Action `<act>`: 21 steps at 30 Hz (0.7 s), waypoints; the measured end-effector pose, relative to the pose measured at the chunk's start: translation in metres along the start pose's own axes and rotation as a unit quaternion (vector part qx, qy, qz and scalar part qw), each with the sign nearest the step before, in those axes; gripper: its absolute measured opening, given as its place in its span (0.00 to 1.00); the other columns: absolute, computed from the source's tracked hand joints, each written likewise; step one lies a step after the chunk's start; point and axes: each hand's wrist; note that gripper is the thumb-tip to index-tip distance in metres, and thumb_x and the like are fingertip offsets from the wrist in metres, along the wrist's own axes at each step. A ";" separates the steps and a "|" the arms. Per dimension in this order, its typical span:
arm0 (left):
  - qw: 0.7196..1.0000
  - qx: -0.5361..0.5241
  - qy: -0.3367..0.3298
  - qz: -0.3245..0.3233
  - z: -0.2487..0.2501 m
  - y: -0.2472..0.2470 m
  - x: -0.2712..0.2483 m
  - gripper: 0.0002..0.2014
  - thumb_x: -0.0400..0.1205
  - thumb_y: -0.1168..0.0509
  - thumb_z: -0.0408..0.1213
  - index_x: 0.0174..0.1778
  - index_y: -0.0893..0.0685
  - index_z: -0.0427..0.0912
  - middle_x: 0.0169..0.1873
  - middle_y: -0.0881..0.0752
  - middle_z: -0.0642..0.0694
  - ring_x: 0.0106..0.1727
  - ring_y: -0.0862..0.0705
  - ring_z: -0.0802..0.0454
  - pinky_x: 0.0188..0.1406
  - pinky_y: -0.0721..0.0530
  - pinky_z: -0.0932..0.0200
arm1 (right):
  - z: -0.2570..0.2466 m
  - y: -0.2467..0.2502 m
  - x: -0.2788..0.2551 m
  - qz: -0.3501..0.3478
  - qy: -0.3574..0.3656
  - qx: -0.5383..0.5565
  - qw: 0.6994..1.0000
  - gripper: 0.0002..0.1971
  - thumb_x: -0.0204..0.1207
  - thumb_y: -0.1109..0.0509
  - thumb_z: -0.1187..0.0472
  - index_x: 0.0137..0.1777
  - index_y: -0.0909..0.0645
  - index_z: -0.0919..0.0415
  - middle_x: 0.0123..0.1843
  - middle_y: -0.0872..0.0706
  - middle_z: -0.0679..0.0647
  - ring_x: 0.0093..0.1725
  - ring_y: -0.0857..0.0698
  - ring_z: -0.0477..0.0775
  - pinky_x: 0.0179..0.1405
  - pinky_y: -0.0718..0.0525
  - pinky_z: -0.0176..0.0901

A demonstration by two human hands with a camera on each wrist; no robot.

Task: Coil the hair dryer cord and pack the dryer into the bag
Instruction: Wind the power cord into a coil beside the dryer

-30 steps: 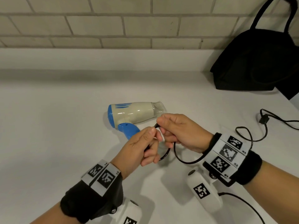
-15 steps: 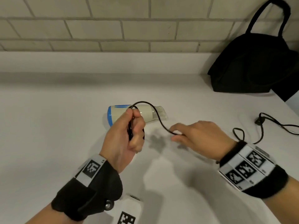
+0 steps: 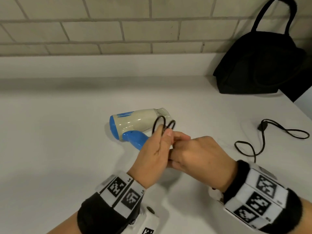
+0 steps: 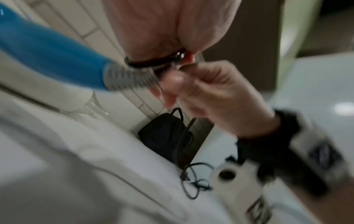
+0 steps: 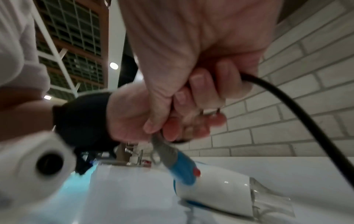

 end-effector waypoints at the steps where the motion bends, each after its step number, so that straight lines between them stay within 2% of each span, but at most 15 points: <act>1: 1.000 0.020 0.000 -0.009 -0.002 -0.002 -0.001 0.14 0.84 0.54 0.45 0.36 0.28 0.48 0.24 0.19 0.63 0.31 0.21 0.65 0.32 0.25 0.75 | 0.000 0.007 -0.001 -0.019 -0.001 0.028 0.999 0.20 0.65 0.47 0.42 0.24 0.18 0.48 0.25 0.15 0.42 0.18 0.20 0.47 0.11 0.38 0.35; 3: 0.998 0.055 -0.008 -0.021 -0.007 -0.005 -0.002 0.13 0.81 0.53 0.47 0.33 0.33 0.48 0.22 0.26 0.56 0.25 0.27 0.59 0.27 0.27 0.65 | 0.002 0.022 -0.002 -0.085 -0.008 0.098 0.992 0.19 0.62 0.44 0.39 0.28 0.17 0.47 0.29 0.14 0.39 0.22 0.22 0.41 0.20 0.28 0.37; 4: 0.998 0.063 -0.007 -0.031 -0.008 -0.005 -0.003 0.13 0.80 0.53 0.47 0.33 0.33 0.47 0.22 0.25 0.49 0.23 0.27 0.57 0.25 0.27 0.62 | 0.007 0.028 -0.002 -0.111 -0.016 0.137 0.984 0.17 0.62 0.41 0.37 0.31 0.17 0.47 0.30 0.16 0.38 0.24 0.25 0.38 0.26 0.29 0.33; 6: 0.997 0.052 0.009 -0.056 -0.010 -0.003 -0.004 0.12 0.80 0.53 0.48 0.34 0.32 0.48 0.21 0.22 0.42 0.17 0.27 0.56 0.20 0.26 0.62 | 0.021 0.034 -0.005 -0.126 -0.029 0.218 0.967 0.14 0.63 0.31 0.38 0.37 0.19 0.47 0.26 0.21 0.39 0.27 0.26 0.39 0.29 0.32 0.31; 7: 0.997 0.038 0.023 -0.070 -0.009 -0.002 -0.005 0.13 0.82 0.53 0.47 0.34 0.32 0.48 0.19 0.22 0.46 0.14 0.28 0.56 0.17 0.28 0.64 | 0.028 0.035 -0.006 -0.111 -0.034 0.253 0.960 0.12 0.64 0.29 0.40 0.41 0.21 0.46 0.24 0.23 0.40 0.27 0.26 0.41 0.28 0.32 0.31; 9: 0.995 -0.010 0.057 -0.085 -0.008 -0.002 -0.005 0.16 0.86 0.53 0.43 0.32 0.32 0.47 0.13 0.29 0.53 0.13 0.35 0.60 0.15 0.34 0.70 | 0.039 0.034 -0.006 -0.069 -0.043 0.311 0.947 0.12 0.66 0.29 0.45 0.48 0.24 0.42 0.21 0.27 0.43 0.25 0.27 0.45 0.27 0.31 0.32; 10: 0.992 -0.045 0.081 -0.087 -0.009 -0.002 -0.004 0.17 0.86 0.53 0.41 0.31 0.31 0.45 0.11 0.32 0.55 0.13 0.38 0.61 0.14 0.37 0.71 | 0.042 0.031 -0.005 -0.053 -0.049 0.331 0.941 0.15 0.67 0.29 0.47 0.53 0.26 0.43 0.22 0.29 0.44 0.25 0.28 0.46 0.27 0.31 0.33; 12: 0.982 -0.112 0.123 -0.093 -0.009 0.000 -0.001 0.18 0.84 0.50 0.45 0.28 0.30 0.45 0.11 0.36 0.56 0.15 0.42 0.60 0.13 0.41 0.70 | 0.045 0.022 -0.001 -0.047 -0.046 0.343 0.937 0.21 0.68 0.28 0.50 0.60 0.28 0.44 0.26 0.30 0.43 0.29 0.27 0.45 0.30 0.29 0.33; 14: 0.969 -0.159 0.147 -0.114 -0.009 0.005 0.001 0.19 0.78 0.47 0.53 0.23 0.29 0.48 0.11 0.37 0.57 0.15 0.44 0.60 0.14 0.45 0.70 | 0.045 0.013 0.004 -0.056 -0.020 0.356 0.933 0.17 0.67 0.28 0.50 0.56 0.25 0.44 0.36 0.25 0.42 0.36 0.25 0.41 0.37 0.28 0.28; 15: 0.964 -0.173 0.151 -0.133 -0.010 0.008 0.001 0.19 0.75 0.44 0.56 0.21 0.29 0.50 0.10 0.38 0.58 0.14 0.45 0.61 0.14 0.45 0.71 | 0.044 0.010 0.007 -0.067 -0.021 0.384 0.921 0.13 0.66 0.27 0.52 0.51 0.21 0.48 0.41 0.23 0.44 0.38 0.24 0.40 0.40 0.27 0.29; 17: 0.959 -0.186 0.143 -0.161 -0.011 0.014 0.000 0.16 0.68 0.37 0.57 0.21 0.26 0.50 0.10 0.38 0.59 0.13 0.44 0.63 0.14 0.44 0.73 | 0.043 0.006 0.014 -0.096 -0.041 0.465 0.879 0.06 0.67 0.26 0.57 0.40 0.19 0.57 0.43 0.18 0.58 0.38 0.22 0.45 0.43 0.23 0.39; 18: 0.958 -0.190 0.139 -0.164 -0.011 0.015 0.000 0.15 0.66 0.33 0.55 0.25 0.23 0.48 0.10 0.37 0.60 0.12 0.43 0.63 0.14 0.42 0.74 | 0.042 0.004 0.015 -0.104 -0.052 0.496 0.860 0.06 0.68 0.28 0.57 0.37 0.20 0.58 0.39 0.16 0.61 0.36 0.21 0.48 0.42 0.22 0.41; 19: 0.959 -0.191 0.136 -0.159 -0.011 0.016 0.000 0.16 0.67 0.32 0.54 0.29 0.22 0.44 0.10 0.37 0.59 0.11 0.42 0.63 0.14 0.39 0.73 | 0.040 0.003 0.017 -0.104 -0.062 0.522 0.844 0.06 0.69 0.30 0.58 0.35 0.21 0.59 0.33 0.16 0.59 0.33 0.20 0.46 0.39 0.22 0.37; 20: 0.961 -0.189 0.139 -0.149 -0.013 0.016 0.001 0.16 0.70 0.34 0.54 0.29 0.22 0.43 0.09 0.37 0.59 0.11 0.40 0.62 0.15 0.36 0.71 | 0.038 0.000 0.019 -0.097 -0.073 0.551 0.826 0.07 0.71 0.33 0.59 0.34 0.22 0.62 0.27 0.15 0.53 0.30 0.18 0.44 0.37 0.21 0.33; 21: 0.963 -0.184 0.146 -0.136 -0.013 0.016 0.001 0.17 0.74 0.40 0.53 0.25 0.23 0.45 0.10 0.38 0.58 0.10 0.38 0.60 0.17 0.32 0.68 | 0.035 -0.003 0.021 -0.090 -0.085 0.573 0.810 0.08 0.73 0.35 0.62 0.34 0.23 0.64 0.22 0.17 0.47 0.27 0.17 0.44 0.34 0.20 0.31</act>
Point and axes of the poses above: each hand's wrist, its own x-axis towards the middle knuckle, its own y-axis out of the back of the hand, z = x × y
